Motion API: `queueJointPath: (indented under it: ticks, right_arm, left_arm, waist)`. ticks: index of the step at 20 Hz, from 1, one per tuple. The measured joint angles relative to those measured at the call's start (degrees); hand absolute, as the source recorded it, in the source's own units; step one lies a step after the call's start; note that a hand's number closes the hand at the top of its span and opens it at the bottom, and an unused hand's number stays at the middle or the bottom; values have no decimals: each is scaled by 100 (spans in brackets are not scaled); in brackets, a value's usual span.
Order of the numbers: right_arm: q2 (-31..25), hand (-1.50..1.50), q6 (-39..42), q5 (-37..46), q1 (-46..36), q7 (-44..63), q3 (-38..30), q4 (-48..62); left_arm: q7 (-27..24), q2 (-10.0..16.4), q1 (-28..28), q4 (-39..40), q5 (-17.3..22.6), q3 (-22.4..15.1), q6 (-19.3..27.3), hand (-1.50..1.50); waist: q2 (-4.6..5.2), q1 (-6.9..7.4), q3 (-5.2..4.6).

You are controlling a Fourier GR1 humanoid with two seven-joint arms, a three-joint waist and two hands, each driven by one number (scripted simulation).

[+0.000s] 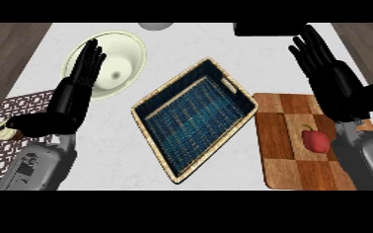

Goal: Pick the bell pepper from the cutting board and place it in the basket

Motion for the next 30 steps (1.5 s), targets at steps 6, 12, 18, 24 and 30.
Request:
queueJointPath:
  ticks: [6, 12, 18, 24, 30]
  right_arm:
    - [-97, 150, 615, 680, 198, -569, 561, 121]
    - [1150, -150, -178, 1338, 724, -1492, 1285, 311]
    - [1041, -150, -1538, 3243, 524, -1027, 1790, 393]
    - [-308, -150, -1329, 4774, -82, 626, 1844, 488]
    - [-1484, -150, 712, 5196, -736, 2066, 2364, 234]
  left_arm:
    - [283, 588, 80, -49, -451, 165, -25, 0]
    - [426, 775, 229, 144, -684, 131, -89, 0]
    - [531, 886, 347, 114, -733, 174, -168, 0]
    - [593, 961, 420, 90, -739, 244, -174, 0]
    - [634, 972, 403, 83, -751, 231, -214, 0]
  waist:
    - [167, 100, 4]
    - [185, 49, 20]
    - [152, 6, -18]
    - [83, -68, -67]
    - [79, -39, -86]
